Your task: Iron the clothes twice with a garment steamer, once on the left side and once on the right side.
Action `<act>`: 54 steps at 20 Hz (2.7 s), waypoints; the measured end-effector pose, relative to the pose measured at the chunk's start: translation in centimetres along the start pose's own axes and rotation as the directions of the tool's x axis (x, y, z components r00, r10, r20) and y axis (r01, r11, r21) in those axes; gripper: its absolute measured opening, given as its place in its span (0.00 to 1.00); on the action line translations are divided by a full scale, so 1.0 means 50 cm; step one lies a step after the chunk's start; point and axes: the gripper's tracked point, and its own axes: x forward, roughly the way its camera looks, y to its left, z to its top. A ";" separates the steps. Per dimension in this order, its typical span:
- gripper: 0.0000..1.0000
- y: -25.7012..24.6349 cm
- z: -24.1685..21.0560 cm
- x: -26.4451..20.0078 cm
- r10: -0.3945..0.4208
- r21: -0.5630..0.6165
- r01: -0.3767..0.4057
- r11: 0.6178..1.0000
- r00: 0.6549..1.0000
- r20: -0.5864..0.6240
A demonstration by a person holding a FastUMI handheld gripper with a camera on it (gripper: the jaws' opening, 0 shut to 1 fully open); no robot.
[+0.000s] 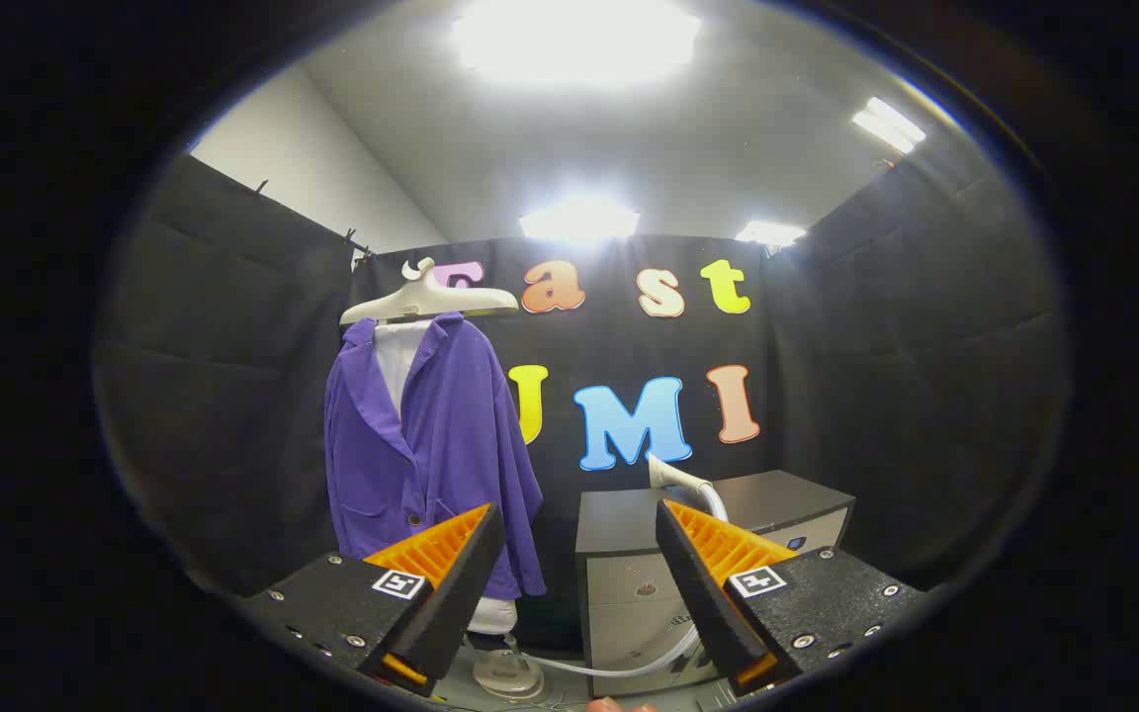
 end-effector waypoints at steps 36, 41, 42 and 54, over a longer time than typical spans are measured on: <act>0.94 -0.348 0.015 0.488 -0.100 0.130 0.113 0.985 0.989 -0.105; 0.95 -0.453 -0.030 0.629 -0.099 0.224 0.135 0.965 0.981 -0.164; 0.95 -0.469 -0.044 0.657 -0.093 0.258 0.141 0.956 0.977 -0.189; 0.95 -0.522 -0.289 0.885 0.219 0.611 0.152 0.777 0.845 -0.488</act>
